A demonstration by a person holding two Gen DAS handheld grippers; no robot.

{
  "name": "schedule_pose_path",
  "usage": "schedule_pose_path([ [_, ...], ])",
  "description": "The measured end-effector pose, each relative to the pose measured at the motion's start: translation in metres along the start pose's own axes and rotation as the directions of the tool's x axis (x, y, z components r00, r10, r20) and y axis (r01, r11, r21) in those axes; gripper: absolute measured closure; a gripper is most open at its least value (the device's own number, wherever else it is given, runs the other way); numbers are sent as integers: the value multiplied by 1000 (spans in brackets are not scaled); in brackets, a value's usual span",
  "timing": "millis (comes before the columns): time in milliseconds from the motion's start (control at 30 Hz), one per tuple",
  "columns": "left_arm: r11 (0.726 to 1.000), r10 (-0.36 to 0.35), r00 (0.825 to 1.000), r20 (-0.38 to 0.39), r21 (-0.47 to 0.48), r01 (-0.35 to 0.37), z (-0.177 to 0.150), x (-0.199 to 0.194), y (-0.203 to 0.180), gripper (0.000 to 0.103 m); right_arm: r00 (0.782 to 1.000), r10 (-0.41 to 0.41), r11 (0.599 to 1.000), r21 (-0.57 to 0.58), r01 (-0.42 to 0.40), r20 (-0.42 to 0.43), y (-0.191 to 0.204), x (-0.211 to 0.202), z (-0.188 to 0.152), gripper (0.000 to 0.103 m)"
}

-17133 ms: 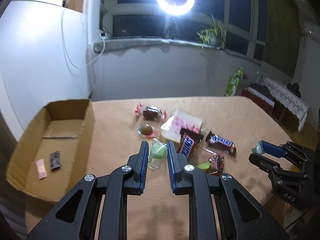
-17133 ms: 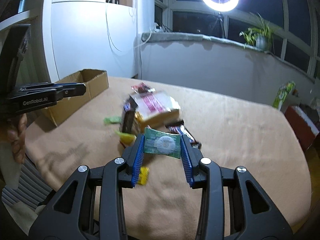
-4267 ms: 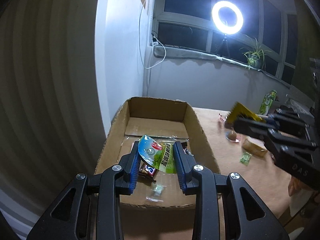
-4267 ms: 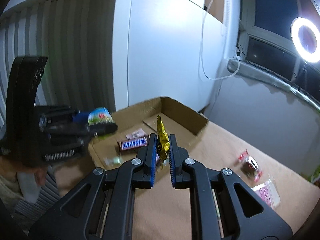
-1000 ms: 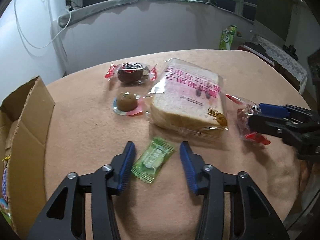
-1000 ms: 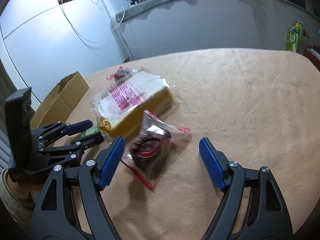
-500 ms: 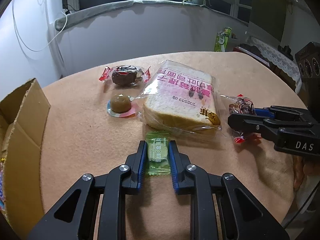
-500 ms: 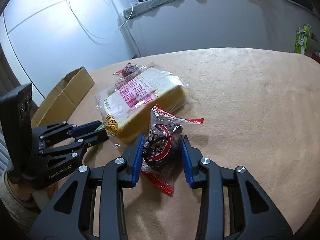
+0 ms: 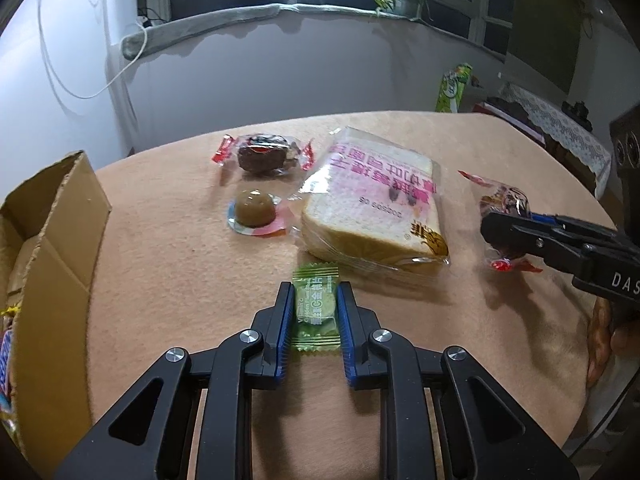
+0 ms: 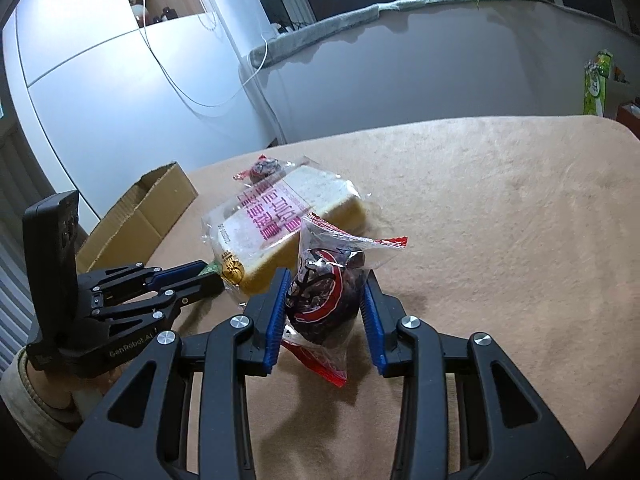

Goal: Organize snacks
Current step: 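Carry both candies into the cardboard box and open both grippers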

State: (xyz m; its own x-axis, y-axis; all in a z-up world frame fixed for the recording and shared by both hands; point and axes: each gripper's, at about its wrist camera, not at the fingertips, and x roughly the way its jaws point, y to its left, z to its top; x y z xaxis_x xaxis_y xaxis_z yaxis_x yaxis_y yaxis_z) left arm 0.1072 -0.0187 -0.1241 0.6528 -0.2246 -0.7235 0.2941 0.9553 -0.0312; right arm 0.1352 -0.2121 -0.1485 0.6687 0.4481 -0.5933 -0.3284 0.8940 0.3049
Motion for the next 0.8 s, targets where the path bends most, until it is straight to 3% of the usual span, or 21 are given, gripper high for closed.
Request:
schedule_pose_path([
  [233, 1000, -4, 998, 69, -28, 6, 2, -29, -2, 84, 999, -24, 1000, -7, 24, 27, 4, -12, 5, 67],
  [533, 1000, 3, 986, 169, -31, 3, 18, -81, -3, 84, 991, -22, 998, -49, 28, 134, 32, -61, 30, 67],
  [800, 999, 10, 975, 223, -32, -3, 20, -106, -1, 84, 989, -13, 996, -83, 25, 148, 58, -70, 37, 67],
])
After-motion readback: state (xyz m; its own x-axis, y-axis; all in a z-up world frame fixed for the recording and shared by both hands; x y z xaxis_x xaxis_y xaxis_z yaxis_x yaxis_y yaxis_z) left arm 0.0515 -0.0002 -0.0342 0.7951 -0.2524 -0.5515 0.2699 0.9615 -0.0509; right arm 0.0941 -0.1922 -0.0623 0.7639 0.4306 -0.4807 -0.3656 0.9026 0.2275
